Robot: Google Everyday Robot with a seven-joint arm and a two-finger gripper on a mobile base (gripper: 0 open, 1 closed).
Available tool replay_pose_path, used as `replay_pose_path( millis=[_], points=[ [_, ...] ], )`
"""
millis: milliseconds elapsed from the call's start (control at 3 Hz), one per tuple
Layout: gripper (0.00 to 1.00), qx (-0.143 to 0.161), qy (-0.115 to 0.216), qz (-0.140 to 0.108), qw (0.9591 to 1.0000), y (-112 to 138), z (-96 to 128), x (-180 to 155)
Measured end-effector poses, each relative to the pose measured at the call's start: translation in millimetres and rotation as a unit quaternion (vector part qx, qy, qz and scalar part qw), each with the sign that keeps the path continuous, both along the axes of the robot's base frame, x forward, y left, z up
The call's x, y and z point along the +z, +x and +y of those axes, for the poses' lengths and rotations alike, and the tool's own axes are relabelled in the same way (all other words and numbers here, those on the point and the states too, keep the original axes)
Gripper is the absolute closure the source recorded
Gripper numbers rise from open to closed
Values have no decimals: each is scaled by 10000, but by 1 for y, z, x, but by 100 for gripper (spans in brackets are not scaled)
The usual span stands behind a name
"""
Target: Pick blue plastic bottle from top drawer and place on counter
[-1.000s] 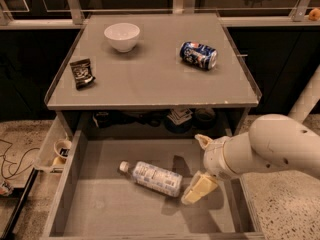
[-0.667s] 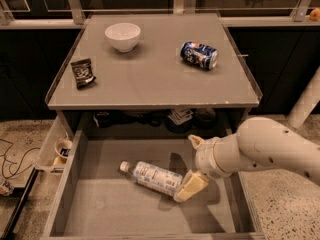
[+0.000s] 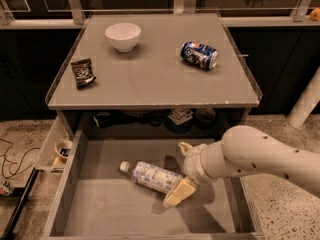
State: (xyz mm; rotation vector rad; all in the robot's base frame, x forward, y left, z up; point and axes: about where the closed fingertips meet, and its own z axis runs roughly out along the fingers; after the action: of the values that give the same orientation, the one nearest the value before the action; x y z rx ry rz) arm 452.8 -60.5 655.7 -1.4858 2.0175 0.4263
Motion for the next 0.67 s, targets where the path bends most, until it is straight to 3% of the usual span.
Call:
replay_pose_path(
  millis=[667],
  points=[
    [0, -103, 104, 438, 9989, -10, 18, -44]
  ],
)
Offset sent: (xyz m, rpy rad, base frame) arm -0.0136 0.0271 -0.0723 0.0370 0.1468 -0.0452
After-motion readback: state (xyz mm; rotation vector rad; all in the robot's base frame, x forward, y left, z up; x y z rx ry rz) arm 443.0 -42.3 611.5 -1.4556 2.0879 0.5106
